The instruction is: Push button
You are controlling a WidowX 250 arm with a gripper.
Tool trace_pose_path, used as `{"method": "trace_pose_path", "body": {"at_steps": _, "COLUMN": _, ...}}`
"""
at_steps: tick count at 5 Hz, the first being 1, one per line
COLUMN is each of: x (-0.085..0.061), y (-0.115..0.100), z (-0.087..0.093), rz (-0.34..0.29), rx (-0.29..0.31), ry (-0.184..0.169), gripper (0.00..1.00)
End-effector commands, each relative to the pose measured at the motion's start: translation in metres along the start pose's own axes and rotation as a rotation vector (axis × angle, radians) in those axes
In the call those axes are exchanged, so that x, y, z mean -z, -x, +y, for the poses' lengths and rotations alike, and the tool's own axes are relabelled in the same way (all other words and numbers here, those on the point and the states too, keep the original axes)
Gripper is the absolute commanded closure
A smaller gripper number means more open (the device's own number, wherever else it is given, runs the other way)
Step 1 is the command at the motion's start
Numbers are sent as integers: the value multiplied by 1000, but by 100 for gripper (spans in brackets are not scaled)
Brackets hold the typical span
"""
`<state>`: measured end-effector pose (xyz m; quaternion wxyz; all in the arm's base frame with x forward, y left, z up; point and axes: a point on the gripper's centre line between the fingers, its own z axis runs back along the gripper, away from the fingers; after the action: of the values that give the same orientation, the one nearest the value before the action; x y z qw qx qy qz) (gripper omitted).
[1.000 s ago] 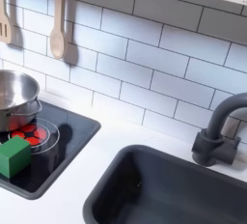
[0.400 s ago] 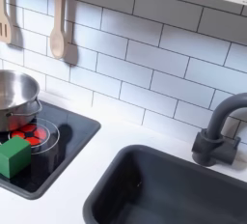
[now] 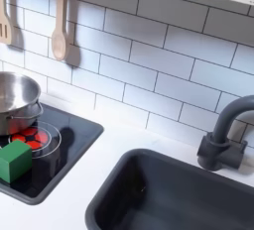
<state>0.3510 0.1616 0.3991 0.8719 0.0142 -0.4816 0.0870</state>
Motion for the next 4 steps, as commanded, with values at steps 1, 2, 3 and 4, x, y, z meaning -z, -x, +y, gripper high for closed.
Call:
{"method": "trace_pose_path", "body": {"at_steps": 1, "x": 3, "y": -5, "z": -4, "rz": 2, "rx": 5, "ry": 14, "gripper": 100}}
{"method": "trace_pose_path", "body": {"at_steps": 2, "x": 3, "y": -6, "z": -3, "rz": 2, "rx": 7, "ry": 11, "gripper": 100}}
{"method": "trace_pose_path", "body": {"at_steps": 3, "x": 3, "y": -7, "z": -4, "rz": 3, "rx": 15, "ry": 16, "gripper": 100}}
{"method": "trace_pose_path", "body": {"at_steps": 4, "x": 5, "y": -7, "z": -12, "rz": 10, "rx": 25, "ry": 35, "gripper": 100}}
